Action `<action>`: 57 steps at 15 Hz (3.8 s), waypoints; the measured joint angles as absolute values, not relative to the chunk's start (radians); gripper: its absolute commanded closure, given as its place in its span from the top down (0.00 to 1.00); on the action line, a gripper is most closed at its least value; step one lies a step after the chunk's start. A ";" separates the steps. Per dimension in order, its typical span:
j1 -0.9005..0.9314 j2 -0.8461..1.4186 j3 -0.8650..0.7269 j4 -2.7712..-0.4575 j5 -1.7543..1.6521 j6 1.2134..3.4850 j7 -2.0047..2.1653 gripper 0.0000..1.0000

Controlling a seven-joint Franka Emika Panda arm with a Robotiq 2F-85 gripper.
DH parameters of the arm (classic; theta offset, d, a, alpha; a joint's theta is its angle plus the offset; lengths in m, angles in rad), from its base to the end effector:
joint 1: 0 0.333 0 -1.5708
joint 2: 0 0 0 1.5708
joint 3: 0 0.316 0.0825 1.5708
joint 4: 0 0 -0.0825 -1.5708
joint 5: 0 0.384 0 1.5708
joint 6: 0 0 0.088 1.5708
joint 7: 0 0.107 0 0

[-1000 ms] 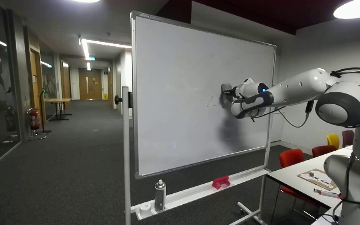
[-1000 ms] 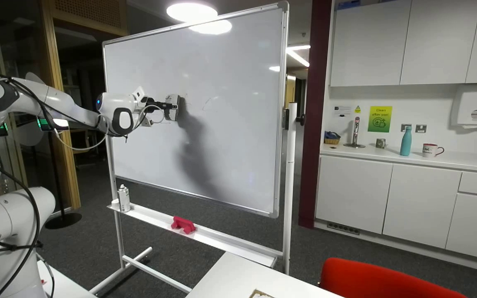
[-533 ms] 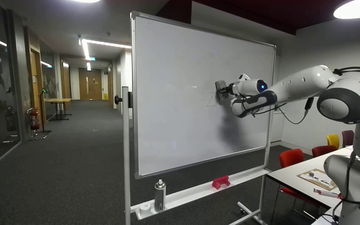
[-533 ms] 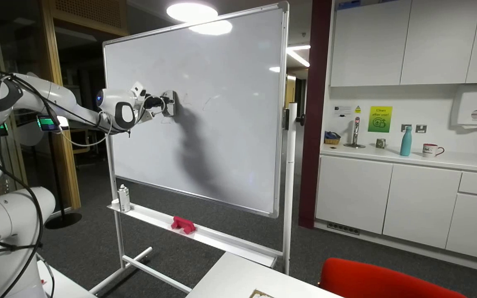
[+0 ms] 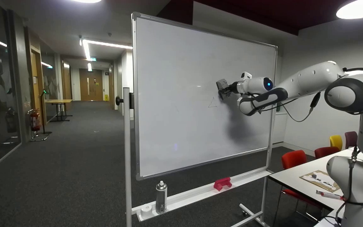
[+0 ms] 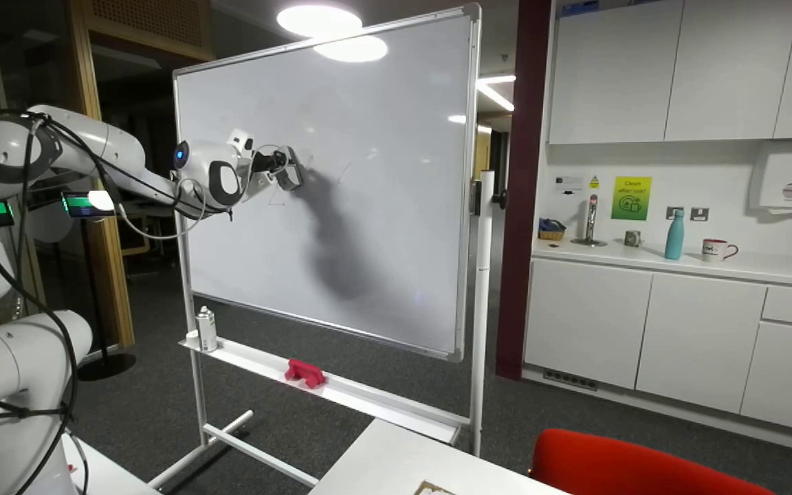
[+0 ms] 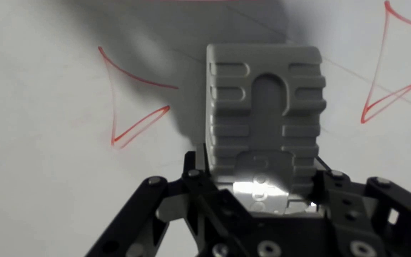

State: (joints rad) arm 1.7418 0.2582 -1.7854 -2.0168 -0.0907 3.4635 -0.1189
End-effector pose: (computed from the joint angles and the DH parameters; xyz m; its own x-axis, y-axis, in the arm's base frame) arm 0.5677 0.0641 0.6505 0.0841 0.4371 0.8955 -0.0035 -0.8985 0.4389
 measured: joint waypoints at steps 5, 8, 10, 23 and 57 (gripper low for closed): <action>1.743 0.256 -1.785 -2.017 -0.092 3.464 -0.122 0.60; 1.744 0.258 -1.785 -2.017 -0.092 3.464 -0.120 0.35; 1.744 0.261 -1.786 -2.018 -0.092 3.464 -0.119 0.35; 1.836 0.143 -1.979 -2.015 -0.480 3.468 -0.222 0.35; 1.886 0.095 -2.077 -1.886 -0.599 3.462 -0.152 0.35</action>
